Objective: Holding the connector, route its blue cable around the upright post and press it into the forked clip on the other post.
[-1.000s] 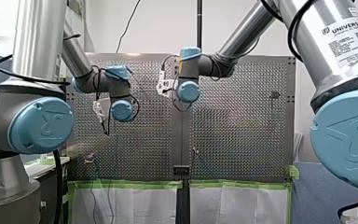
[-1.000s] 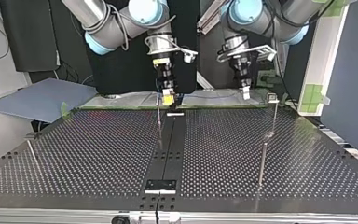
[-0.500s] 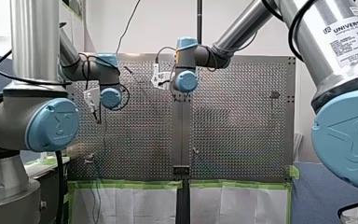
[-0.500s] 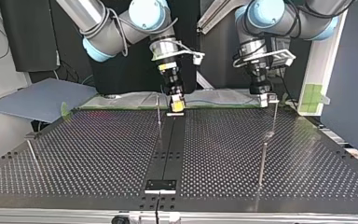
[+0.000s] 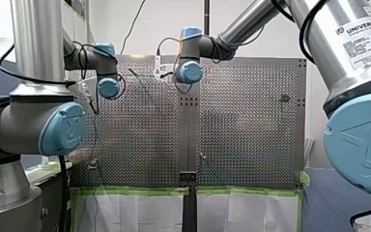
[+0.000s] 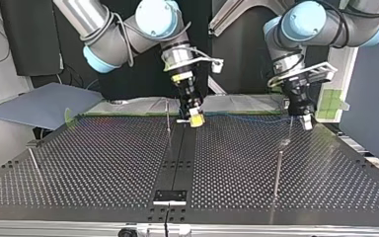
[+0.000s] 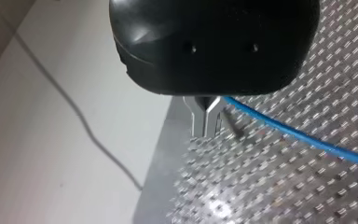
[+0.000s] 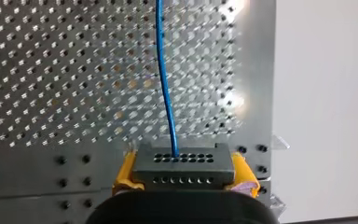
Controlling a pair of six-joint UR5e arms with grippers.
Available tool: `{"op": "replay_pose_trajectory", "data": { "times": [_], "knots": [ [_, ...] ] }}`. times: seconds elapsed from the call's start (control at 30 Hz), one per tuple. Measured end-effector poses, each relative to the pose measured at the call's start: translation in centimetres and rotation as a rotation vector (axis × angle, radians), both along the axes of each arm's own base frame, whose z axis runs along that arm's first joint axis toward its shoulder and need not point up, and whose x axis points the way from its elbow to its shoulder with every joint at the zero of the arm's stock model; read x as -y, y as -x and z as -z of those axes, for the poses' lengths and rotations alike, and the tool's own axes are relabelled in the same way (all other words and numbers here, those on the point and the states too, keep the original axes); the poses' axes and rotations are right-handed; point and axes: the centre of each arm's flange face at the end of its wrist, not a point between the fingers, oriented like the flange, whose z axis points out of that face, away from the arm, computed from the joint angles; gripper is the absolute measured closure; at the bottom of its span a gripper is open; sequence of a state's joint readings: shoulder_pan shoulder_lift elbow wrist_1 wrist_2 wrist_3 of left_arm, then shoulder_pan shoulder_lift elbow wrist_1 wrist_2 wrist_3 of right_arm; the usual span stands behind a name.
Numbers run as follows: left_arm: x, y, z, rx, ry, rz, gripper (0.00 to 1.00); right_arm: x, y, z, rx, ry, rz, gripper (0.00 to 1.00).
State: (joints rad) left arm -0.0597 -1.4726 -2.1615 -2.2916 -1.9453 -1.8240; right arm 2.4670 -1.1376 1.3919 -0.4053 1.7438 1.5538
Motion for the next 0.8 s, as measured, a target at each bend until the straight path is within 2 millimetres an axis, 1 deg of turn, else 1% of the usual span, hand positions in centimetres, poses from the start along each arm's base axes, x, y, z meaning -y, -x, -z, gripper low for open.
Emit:
{"op": "replay_pose_trajectory", "data": {
  "times": [0.3, 0.4, 0.6, 0.8],
  "knots": [
    [-3.4, -2.4, -3.3, 0.047, 0.008, -0.075, 1.00, 1.1, -0.4, -3.2, 0.024, 0.019, -0.003, 1.00],
    [-4.3, -3.0, -4.4, 0.060, 0.010, -0.090, 1.00, 1.5, -0.5, -4.3, 0.038, 0.028, -0.001, 1.00],
    [-4.5, -4.1, -6.7, 0.090, -0.001, -0.069, 1.00, 2.3, -0.7, -6.6, 0.071, 0.052, -0.003, 1.00],
    [-4.1, -4.6, -7.5, 0.096, -0.017, -0.033, 1.00, 3.2, -0.9, -9.1, 0.118, 0.081, -0.020, 1.00]
  ]
}}
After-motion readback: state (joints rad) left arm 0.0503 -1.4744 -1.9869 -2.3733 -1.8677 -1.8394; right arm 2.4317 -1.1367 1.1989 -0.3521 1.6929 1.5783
